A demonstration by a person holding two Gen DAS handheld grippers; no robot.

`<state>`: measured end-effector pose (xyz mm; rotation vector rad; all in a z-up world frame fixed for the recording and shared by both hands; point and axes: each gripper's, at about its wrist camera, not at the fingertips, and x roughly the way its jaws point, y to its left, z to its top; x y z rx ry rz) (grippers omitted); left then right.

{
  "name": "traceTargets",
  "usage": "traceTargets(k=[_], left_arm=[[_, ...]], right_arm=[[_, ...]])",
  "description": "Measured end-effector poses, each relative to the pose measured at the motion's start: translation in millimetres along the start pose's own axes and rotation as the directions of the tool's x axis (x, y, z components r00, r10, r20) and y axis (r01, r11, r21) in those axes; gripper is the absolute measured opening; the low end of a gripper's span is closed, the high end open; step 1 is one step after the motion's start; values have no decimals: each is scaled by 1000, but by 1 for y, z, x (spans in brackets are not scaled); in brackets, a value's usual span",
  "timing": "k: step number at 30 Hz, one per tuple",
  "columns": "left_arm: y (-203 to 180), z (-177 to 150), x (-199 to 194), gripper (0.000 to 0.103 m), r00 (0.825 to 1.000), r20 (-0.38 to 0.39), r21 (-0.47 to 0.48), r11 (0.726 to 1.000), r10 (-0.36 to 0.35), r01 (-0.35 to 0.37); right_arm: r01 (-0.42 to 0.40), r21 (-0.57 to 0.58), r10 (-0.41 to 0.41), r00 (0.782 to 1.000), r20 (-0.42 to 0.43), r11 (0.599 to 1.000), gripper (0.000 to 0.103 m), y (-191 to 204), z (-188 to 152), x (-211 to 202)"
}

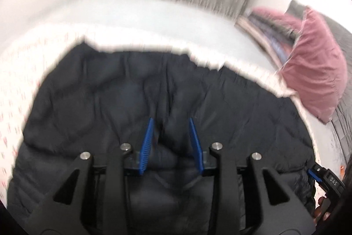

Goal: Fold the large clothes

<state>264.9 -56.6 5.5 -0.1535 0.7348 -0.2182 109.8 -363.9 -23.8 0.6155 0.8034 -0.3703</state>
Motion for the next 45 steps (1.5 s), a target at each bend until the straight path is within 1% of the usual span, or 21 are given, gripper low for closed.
traceTargets(k=[2, 3, 5, 7, 8, 9, 10, 12, 14, 15, 17, 19, 22, 25, 28, 30, 33, 37, 41, 43, 45], left_arm=[[-6, 9, 3, 36, 998, 28, 40, 998, -56, 55], [-9, 14, 13, 36, 996, 0, 63, 994, -84, 84], [-16, 14, 42, 36, 994, -93, 115, 991, -55, 66], [-13, 2, 77, 36, 979, -203, 147, 988, -10, 40], [-8, -3, 86, 36, 974, -223, 130, 990, -24, 54], [-8, -5, 86, 36, 974, -222, 115, 991, -38, 65], [-5, -4, 82, 36, 974, -221, 104, 992, -50, 74], [-1, -3, 67, 43, 969, -235, 95, 990, -79, 104], [2, -3, 46, 73, 966, -245, 112, 987, -88, 118], [4, -3, 29, 77, 969, -233, 130, 985, -84, 116], [6, -2, -2, 82, 975, -208, 177, 977, -83, 121], [10, -1, -34, 85, 979, -193, 230, 966, -71, 115], [26, -9, -81, 91, 985, -166, 271, 959, -41, 85], [48, -19, -116, 98, 982, -179, 252, 963, -52, 97], [72, -33, -146, 99, 977, -204, 225, 967, -69, 116], [87, -46, -163, 99, 975, -213, 224, 969, -58, 107], [112, -68, -181, 99, 972, -234, 226, 971, -28, 83], [147, -92, -189, 99, 960, -279, 197, 978, -5, 63], [180, -113, -188, 99, 939, -341, 117, 989, -44, 89], [194, -123, -185, 99, 929, -365, 74, 993, -62, 95], [201, -132, -181, 99, 921, -385, 64, 993, -63, 94]], right_arm=[[2, -28, -1, 1000, 31, 1000, 64, 3, 4, -1], [16, -54, -13, 999, 49, 998, 64, 6, 6, 1], [48, -81, -44, 998, 47, 996, 64, 8, 7, 8], [86, -86, -87, 996, -11, 993, 64, 4, 4, 23], [104, -75, -109, 992, -65, 992, 64, -2, -1, 34], [94, -65, -99, 992, -82, 993, 65, -5, -4, 39], [80, -59, -84, 994, -66, 995, 65, -6, -6, 36], [60, -52, -63, 996, -62, 997, 65, -6, -3, 27], [7, -60, -7, 1000, -6, 998, 65, -3, 1, 2], [-3, -70, 4, 1000, 21, 998, 65, 0, 2, -12], [8, -101, -1, 998, 65, 995, 66, 7, 1, -40], [9, -130, 4, 995, 98, 991, 76, 16, -5, -65], [6, -219, 22, 992, 124, 976, 83, 26, -20, -101], [-8, -282, 32, 996, 81, 959, 84, 28, -32, -127], [-77, -286, 79, 997, -5, 955, 84, 23, -43, -143], [-129, -283, 118, 992, -53, 950, 84, 12, -50, -154], [-130, -306, 109, 990, -85, 943, 84, 2, -66, -172], [-110, -341, 67, 988, -137, 933, 84, -14, -85, -180], [-141, -316, 60, 965, -254, 938, 84, -41, -107, -173], [-133, -305, 42, 957, -287, 943, 84, -53, -116, -168], [-116, -290, 21, 950, -312, 950, 84, -68, -124, -163]])
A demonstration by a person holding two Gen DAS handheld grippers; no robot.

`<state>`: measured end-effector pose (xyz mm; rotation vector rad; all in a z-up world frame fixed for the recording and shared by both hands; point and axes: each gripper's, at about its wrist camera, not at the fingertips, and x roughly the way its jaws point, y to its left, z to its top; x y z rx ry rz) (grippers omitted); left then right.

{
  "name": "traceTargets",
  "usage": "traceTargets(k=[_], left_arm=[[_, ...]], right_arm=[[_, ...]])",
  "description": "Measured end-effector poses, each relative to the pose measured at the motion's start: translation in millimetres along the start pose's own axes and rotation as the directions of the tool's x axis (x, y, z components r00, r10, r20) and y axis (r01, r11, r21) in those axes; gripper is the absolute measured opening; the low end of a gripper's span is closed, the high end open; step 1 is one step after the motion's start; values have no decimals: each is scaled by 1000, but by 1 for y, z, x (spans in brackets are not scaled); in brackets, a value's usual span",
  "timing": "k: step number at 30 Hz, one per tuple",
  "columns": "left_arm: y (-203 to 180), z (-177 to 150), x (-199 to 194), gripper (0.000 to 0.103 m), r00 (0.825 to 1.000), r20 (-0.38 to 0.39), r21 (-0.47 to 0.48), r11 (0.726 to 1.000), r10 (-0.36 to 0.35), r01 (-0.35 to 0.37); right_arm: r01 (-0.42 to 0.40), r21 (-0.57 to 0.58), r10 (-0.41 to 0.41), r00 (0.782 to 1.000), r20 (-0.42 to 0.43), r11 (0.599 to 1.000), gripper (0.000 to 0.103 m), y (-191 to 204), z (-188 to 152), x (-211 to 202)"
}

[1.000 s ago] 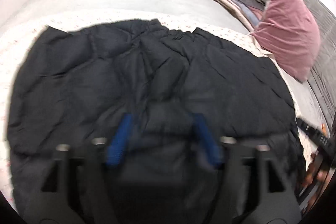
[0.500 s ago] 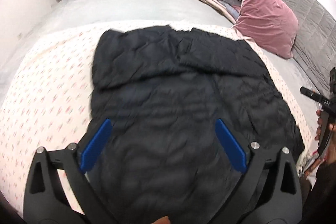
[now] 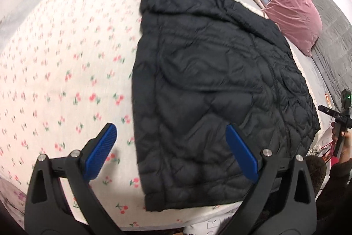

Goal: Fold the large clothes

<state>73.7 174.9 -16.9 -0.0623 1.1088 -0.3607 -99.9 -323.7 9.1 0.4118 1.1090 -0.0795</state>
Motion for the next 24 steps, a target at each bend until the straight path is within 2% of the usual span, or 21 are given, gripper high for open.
traceTargets(k=[4, 8, 9, 12, 14, 18, 22, 23, 24], left_arm=[[6, -11, 15, 99, 998, -69, 9, 1000, -7, 8], [9, -24, 41, 99, 985, -172, -5, 1000, -31, 31], [9, -27, 46, 99, 983, -180, 2, 1000, -29, 30], [5, -31, 45, 99, 985, -169, 20, 999, -24, 28], [7, -32, 45, 99, 985, -167, 3, 999, -49, 50], [11, -35, 42, 99, 978, -168, -21, 993, -121, 119], [3, -43, 40, 90, 962, -185, -29, 979, -203, 201], [0, -44, 39, 81, 958, -186, -28, 976, -217, 215], [-2, -46, 38, 74, 954, -181, -39, 972, -237, 234]], right_arm=[[-3, 79, 7, 999, -50, 997, 84, -24, -13, 11], [-14, 162, 33, 992, -118, 987, 84, -42, -23, 30], [-19, 186, 44, 991, -130, 982, 85, -46, -26, 36], [-53, 201, 73, 993, -93, 978, 92, -47, -30, 36], [-43, 187, 60, 994, -87, 981, 94, -45, -33, 37], [57, 86, -49, 995, -92, 995, 94, -26, -37, 40], [89, 47, -83, 990, -111, 995, 94, -11, -39, 41], [81, 42, -76, 991, -112, 996, 93, -8, -40, 40], [76, 40, -71, 991, -112, 996, 88, -6, -41, 39]])
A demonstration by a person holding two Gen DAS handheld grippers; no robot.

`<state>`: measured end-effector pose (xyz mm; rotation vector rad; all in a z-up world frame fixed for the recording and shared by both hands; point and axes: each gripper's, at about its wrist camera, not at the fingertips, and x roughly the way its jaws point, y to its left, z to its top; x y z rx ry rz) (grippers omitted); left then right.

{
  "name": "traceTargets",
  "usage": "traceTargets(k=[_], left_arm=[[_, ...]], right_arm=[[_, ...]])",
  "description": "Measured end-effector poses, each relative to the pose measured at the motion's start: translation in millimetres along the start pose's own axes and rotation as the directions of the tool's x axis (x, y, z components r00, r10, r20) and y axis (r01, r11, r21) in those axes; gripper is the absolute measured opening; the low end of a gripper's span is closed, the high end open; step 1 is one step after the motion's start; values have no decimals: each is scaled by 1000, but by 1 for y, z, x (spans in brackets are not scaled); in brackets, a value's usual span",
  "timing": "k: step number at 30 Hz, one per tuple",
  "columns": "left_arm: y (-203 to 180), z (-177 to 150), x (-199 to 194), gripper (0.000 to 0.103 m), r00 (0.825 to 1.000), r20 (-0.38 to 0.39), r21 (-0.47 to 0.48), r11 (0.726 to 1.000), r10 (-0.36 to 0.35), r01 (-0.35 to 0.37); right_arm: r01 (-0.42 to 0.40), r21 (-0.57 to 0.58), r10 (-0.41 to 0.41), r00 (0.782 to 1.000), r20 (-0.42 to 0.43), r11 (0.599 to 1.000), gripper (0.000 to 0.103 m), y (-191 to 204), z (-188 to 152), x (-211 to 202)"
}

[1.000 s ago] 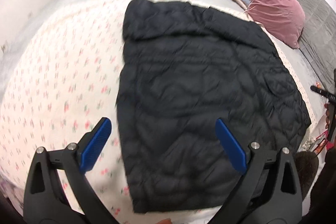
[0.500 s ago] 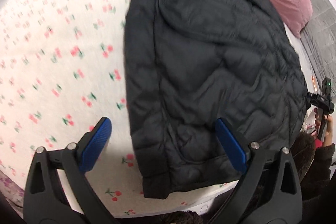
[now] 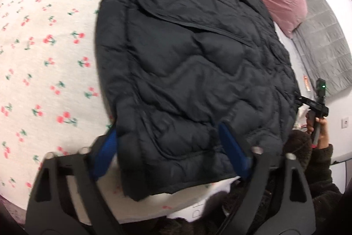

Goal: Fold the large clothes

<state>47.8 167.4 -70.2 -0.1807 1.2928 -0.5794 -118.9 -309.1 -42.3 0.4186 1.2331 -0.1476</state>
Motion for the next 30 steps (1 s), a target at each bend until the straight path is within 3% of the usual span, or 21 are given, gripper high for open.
traceTargets(k=[2, 4, 7, 11, 15, 20, 25, 27, 30], left_arm=[[3, -3, -1, 41, 999, 7, -39, 999, -36, 36], [5, -7, 1, 25, 995, 10, -87, 991, -99, 99], [-7, -9, -8, 17, 994, 55, -80, 992, -89, 94], [-27, -11, -42, 15, 974, 172, -44, 987, -144, 154], [-37, -16, -79, 14, 935, 269, -21, 969, -233, 247], [-47, -26, -123, 14, 891, 345, 38, 953, -295, 300], [-54, -36, -168, 14, 828, 426, 96, 928, -364, 359], [-55, -41, -189, 14, 801, 465, 120, 923, -377, 365], [-52, -37, -204, 14, 776, 512, 126, 926, -368, 356]], right_arm=[[-24, 2, 24, 1000, 5, 1000, 72, 2, -3, -4], [-77, 23, 77, 997, 6, 997, 43, 1, -5, -8], [-122, 52, 121, 992, 34, 991, 19, 2, -8, -19], [-115, 11, 113, 986, 123, 993, 12, 15, -14, -48], [-139, -36, 143, 966, 215, 990, 10, 28, -14, -85], [-158, -109, 184, 933, 309, 981, 10, 46, -23, -136], [-154, -170, 212, 883, 418, 973, 10, 58, -27, -194], [-155, -189, 228, 853, 471, 970, 10, 56, -27, -222], [-159, -196, 239, 824, 513, 968, 10, 55, -17, -240]])
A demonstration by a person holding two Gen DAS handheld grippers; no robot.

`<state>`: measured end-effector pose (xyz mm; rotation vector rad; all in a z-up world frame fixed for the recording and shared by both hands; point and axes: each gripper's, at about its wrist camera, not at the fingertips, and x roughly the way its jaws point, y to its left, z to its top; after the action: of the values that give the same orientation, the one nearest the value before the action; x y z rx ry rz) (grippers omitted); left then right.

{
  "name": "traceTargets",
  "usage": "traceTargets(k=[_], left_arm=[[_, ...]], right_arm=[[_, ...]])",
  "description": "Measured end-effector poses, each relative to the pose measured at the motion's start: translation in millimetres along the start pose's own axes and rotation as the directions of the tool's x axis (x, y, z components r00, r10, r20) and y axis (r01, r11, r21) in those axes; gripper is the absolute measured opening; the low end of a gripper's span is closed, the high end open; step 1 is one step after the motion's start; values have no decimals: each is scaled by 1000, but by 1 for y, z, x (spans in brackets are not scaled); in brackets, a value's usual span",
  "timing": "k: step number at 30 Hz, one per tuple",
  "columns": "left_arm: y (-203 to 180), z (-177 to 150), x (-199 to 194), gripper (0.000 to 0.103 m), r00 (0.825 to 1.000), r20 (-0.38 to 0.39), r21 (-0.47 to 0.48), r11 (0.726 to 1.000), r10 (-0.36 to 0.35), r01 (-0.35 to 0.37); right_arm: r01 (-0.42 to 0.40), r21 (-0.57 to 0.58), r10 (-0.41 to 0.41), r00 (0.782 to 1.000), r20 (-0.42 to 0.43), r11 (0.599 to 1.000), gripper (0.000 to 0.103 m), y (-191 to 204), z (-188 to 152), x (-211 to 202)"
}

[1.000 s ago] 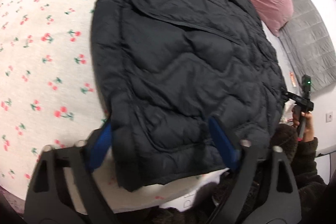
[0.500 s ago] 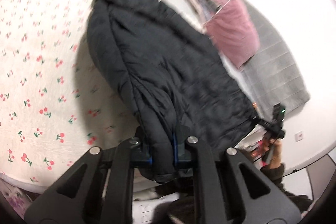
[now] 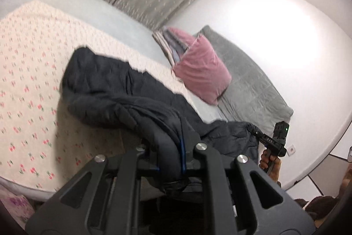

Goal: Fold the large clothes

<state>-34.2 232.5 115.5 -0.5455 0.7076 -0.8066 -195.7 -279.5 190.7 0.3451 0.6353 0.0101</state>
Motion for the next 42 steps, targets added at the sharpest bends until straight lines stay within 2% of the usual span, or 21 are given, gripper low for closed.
traceTargets(k=[2, 5, 8, 12, 15, 20, 24, 27, 29, 31, 33, 35, 36, 37, 40, 42], left_arm=[[7, 10, 3, 15, 998, 27, -3, 999, 49, -49], [17, 26, 23, 15, 985, 62, -10, 987, 161, -161], [28, 47, 55, 15, 974, 94, -34, 978, 207, -205], [49, 84, 107, 16, 947, 117, -41, 954, 300, -297], [74, 101, 151, 18, 919, 106, -40, 925, 381, -379], [122, 100, 206, 22, 887, 60, -47, 889, 458, -456], [156, 84, 233, 26, 883, 27, -31, 883, 469, -469], [155, 85, 243, 29, 876, -13, 3, 876, 483, -483], [151, 88, 243, 38, 877, -30, -5, 877, 480, -480], [143, 93, 237, 42, 879, -38, -22, 879, 475, -476], [130, 94, 224, 53, 894, -12, -17, 894, 448, -448], [117, 92, 216, 75, 900, -2, 27, 899, 436, -436], [108, 89, 213, 79, 892, 0, 71, 890, 451, -450], [98, 85, 211, 80, 880, -4, 128, 873, 475, -471], [74, 66, 215, 80, 855, -71, 341, 818, 514, -463], [65, 50, 221, 80, 848, -132, 440, 797, 513, -413]], right_arm=[[7, 12, -7, 1000, 21, 1000, 10, -4, 12, 9], [30, 54, -32, 999, 29, 998, 10, -10, 22, 33], [115, 79, -118, 993, 33, 990, 10, -14, 33, 65], [230, 116, -233, 972, 14, 966, 10, -27, 61, 131], [259, 170, -258, 966, -27, 951, 10, -39, 69, 173], [320, 217, -297, 945, -135, 922, 11, -70, 59, 250], [337, 236, -295, 936, -193, 912, 15, -93, 29, 296], [332, 229, -278, 931, -238, 915, 21, -103, 18, 320], [337, 219, -282, 927, -246, 916, 24, -103, 24, 320], [326, 225, -265, 927, -264, 918, 32, -103, 30, 316], [302, 240, -233, 932, -276, 923, 39, -101, 35, 304], [282, 231, -218, 938, -269, 931, 54, -95, 38, 288], [272, 217, -213, 942, -260, 937, 73, -91, 39, 276], [266, 197, -213, 944, -252, 944, 82, -86, 40, 269], [194, 71, -171, 954, -247, 978, 83, -59, 38, 249], [128, -57, -139, 948, -285, 990, 83, -36, 30, 246]])
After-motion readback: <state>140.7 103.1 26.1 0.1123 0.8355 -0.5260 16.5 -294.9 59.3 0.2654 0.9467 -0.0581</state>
